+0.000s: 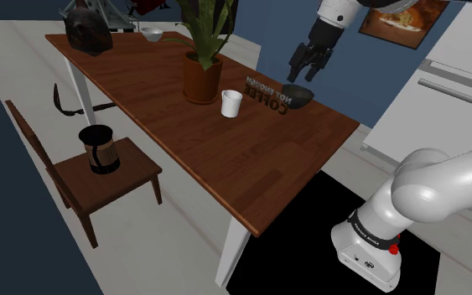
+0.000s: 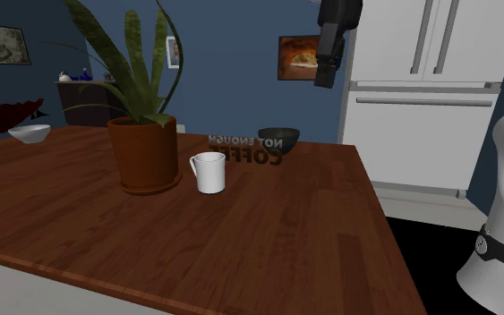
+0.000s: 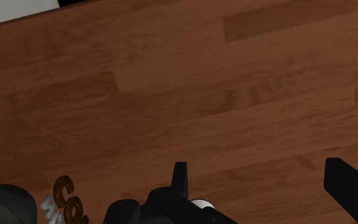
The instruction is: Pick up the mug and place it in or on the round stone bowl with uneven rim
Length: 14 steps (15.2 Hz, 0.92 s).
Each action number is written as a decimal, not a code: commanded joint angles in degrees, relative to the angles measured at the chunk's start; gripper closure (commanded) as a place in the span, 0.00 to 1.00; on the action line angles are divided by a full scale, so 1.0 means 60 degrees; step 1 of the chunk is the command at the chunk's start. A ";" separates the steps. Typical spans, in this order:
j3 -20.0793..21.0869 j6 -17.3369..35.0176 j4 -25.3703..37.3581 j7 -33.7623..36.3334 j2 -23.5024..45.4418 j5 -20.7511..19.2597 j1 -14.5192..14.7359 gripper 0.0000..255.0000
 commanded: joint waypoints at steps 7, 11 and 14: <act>0.0148 0.1371 0.1338 -0.0004 0.3033 -0.0294 0.0006 0.00; 0.0203 0.1757 0.2318 0.0037 0.4565 -0.0488 0.0001 0.00; 0.0228 0.1925 0.3183 0.0080 0.5724 -0.0650 0.0008 0.00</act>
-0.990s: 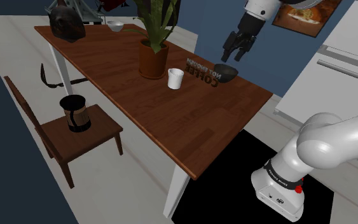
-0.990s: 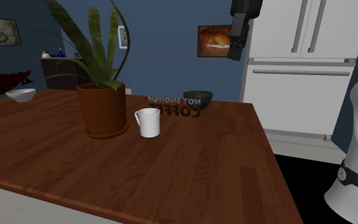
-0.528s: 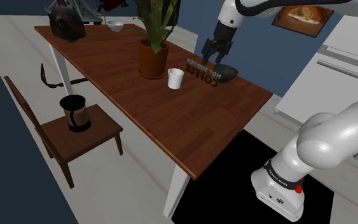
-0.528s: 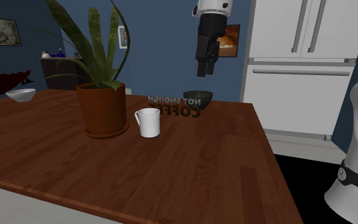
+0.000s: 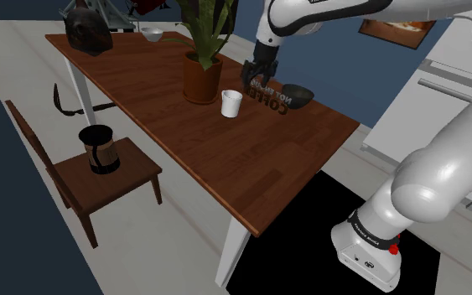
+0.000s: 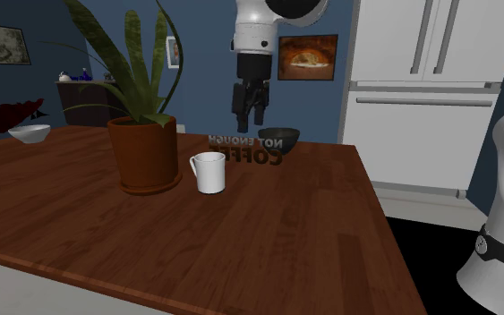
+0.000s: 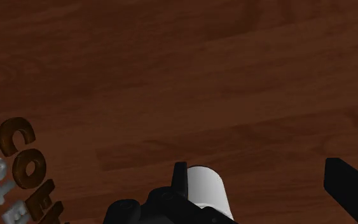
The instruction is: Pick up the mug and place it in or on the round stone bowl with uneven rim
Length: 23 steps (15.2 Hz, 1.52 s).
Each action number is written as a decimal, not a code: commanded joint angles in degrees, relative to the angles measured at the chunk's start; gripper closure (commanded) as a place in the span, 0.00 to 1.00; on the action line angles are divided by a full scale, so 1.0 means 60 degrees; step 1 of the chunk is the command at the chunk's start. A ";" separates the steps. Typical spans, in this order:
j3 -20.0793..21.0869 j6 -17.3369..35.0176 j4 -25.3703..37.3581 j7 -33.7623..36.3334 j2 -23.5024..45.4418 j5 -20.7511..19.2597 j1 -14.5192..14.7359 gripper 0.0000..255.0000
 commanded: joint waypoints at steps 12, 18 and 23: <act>-0.0063 -0.0391 0.5084 0.0096 0.5236 -0.0656 0.0127 0.00; -0.0077 0.0252 0.4685 0.0108 0.5480 -0.0669 0.0102 0.00; -0.0080 0.0415 0.4597 0.0111 0.5555 -0.0673 0.0095 0.00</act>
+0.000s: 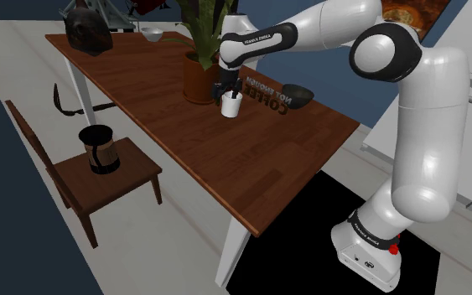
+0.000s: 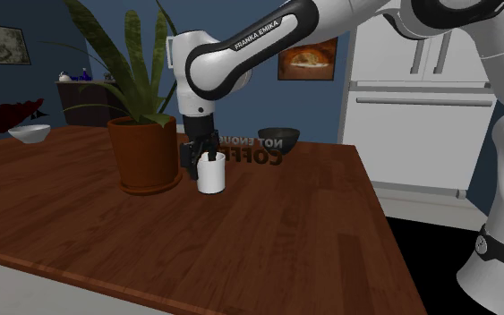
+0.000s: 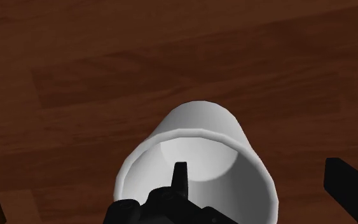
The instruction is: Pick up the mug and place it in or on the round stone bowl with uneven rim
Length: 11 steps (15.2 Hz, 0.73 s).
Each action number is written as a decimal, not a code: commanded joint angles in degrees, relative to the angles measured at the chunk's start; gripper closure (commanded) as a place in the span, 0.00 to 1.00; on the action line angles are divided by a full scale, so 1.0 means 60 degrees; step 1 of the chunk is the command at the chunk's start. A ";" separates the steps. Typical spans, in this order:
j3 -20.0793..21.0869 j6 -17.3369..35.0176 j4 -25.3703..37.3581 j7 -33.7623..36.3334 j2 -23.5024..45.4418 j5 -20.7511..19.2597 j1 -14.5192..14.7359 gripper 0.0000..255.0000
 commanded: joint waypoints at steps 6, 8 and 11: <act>0.0000 0.0007 0.0004 -0.0002 0.0008 0.0000 -0.0002 1.00; 0.0000 0.0007 0.0003 -0.0002 0.0008 0.0000 -0.0002 1.00; 0.0000 0.0007 0.0003 -0.0002 0.0008 0.0000 -0.0002 1.00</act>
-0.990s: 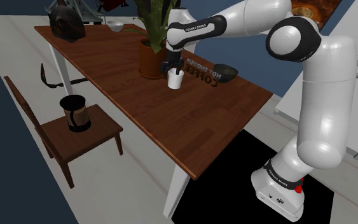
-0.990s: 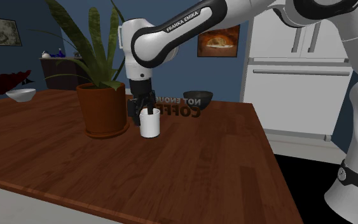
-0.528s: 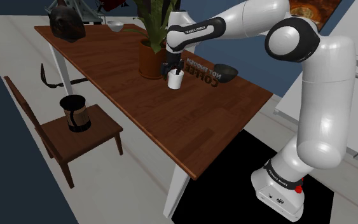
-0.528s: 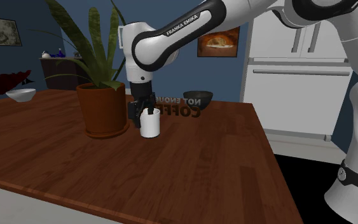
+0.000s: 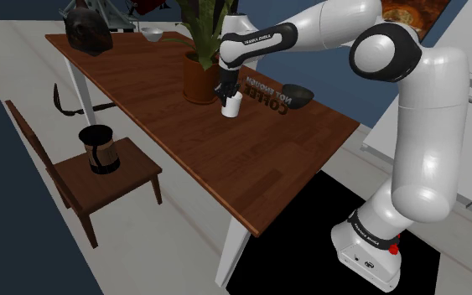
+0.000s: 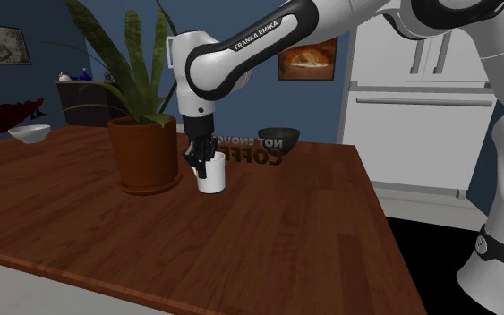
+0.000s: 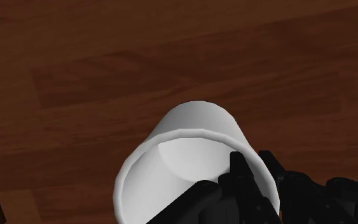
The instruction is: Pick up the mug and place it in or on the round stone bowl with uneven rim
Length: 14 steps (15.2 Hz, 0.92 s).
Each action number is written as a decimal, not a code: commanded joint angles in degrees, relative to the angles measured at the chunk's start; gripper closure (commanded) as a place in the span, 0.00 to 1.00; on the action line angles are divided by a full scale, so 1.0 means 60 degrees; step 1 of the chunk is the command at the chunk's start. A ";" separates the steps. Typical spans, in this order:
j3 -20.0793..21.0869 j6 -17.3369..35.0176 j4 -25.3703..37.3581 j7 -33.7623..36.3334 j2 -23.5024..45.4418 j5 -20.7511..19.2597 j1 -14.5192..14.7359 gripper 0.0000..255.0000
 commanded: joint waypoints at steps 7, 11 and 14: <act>0.0004 -0.0416 0.0235 -0.0029 -0.0183 0.0012 0.0001 1.00; 0.0007 -0.0852 0.0522 -0.0059 -0.0332 0.0024 0.0003 1.00; 0.0009 -0.1187 0.0764 -0.0081 -0.0426 0.0032 0.0004 1.00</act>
